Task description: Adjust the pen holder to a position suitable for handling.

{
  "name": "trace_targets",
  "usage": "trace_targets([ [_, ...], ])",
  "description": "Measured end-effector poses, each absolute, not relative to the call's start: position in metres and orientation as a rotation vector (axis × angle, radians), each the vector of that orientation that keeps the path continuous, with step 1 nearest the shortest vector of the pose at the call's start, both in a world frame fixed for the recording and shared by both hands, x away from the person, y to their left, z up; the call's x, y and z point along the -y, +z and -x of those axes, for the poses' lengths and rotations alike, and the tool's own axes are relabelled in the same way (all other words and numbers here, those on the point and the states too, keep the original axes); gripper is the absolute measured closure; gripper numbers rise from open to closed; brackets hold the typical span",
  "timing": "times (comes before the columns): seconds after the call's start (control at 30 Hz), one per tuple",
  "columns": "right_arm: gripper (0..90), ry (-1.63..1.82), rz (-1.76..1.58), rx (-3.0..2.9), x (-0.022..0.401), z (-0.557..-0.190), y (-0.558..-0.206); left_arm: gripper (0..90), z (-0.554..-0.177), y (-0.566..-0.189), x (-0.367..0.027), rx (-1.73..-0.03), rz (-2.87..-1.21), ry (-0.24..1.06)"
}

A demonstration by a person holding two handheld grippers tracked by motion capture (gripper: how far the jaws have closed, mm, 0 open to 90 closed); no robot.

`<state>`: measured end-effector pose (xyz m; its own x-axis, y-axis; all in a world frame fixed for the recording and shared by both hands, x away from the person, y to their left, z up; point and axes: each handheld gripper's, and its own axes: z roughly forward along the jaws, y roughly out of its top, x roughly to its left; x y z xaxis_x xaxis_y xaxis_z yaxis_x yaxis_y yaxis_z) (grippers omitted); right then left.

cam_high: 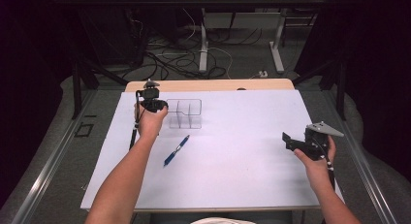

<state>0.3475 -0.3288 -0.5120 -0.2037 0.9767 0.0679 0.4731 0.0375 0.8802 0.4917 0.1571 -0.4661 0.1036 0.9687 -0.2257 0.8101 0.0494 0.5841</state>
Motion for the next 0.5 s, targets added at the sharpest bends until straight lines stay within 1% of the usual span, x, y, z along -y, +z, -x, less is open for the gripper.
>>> trace_targets([
  [0.23, 8.3, 1.108, -1.468, -1.736, 0.329, -0.347, -0.512, 86.8, -0.485, -0.466, -0.137, -1.714, -1.812, 0.308],
  [0.5, 8.3, 1.099, -1.472, -1.743, 0.329, -0.347, -0.511, 85.4, -0.479, -0.467, -0.127, -1.707, -1.781, 0.240],
])
